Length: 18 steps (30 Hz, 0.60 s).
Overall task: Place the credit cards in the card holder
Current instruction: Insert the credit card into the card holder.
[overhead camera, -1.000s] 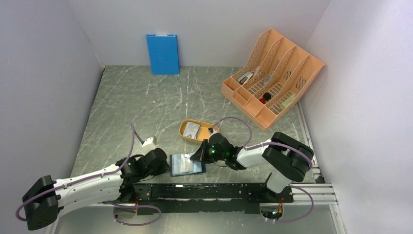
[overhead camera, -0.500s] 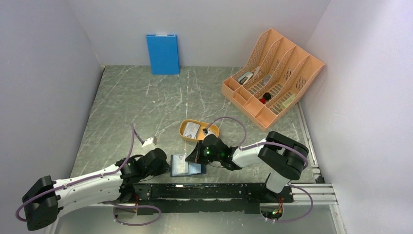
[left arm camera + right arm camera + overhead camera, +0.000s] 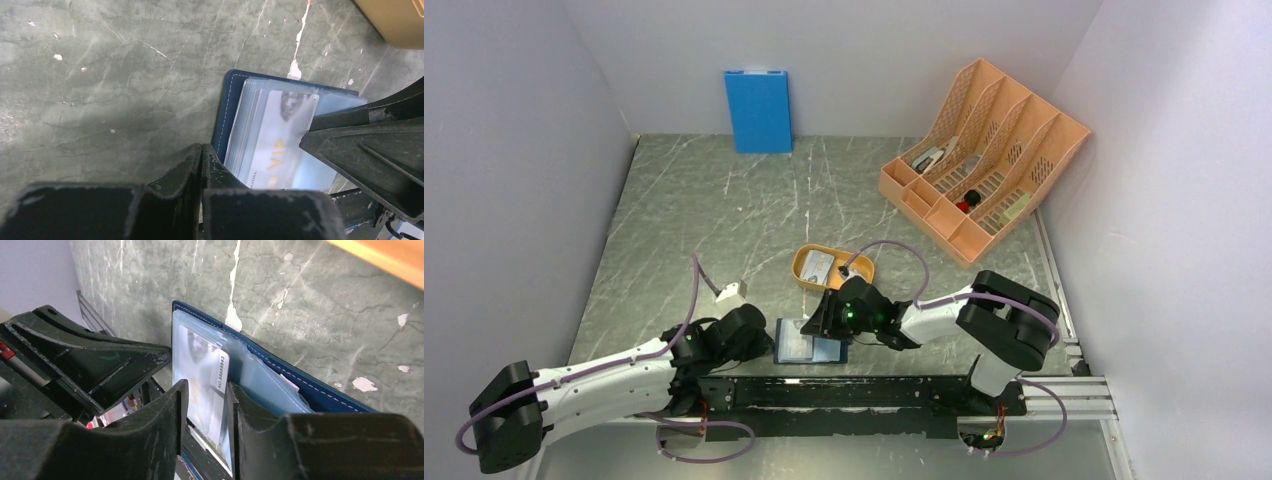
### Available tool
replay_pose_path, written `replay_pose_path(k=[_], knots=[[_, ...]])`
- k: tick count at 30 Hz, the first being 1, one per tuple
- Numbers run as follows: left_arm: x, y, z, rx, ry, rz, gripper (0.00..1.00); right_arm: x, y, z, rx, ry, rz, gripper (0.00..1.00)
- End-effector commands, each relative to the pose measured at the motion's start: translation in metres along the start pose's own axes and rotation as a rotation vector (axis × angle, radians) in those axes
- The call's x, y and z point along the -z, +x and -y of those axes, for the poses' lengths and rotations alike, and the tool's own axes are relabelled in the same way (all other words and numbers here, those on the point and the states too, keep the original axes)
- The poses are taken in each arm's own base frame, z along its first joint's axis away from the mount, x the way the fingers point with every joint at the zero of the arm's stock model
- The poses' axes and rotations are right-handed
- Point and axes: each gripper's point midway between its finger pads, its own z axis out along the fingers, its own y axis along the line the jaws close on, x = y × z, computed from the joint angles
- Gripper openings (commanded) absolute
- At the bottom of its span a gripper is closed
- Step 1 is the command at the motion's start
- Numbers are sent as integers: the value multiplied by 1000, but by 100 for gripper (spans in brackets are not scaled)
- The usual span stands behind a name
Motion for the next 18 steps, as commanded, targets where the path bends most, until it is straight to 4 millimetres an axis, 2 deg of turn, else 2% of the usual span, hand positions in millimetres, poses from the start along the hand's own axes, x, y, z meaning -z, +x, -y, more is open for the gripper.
replay_pose_path(k=[1, 18], knots=[[-2, 24, -33, -44, -94, -94, 7, 1, 3, -3, 7, 2, -15, 39], [-2, 24, -28, -39, -70, -95, 5, -9, 15, -29, -16, -37, -76, 39]])
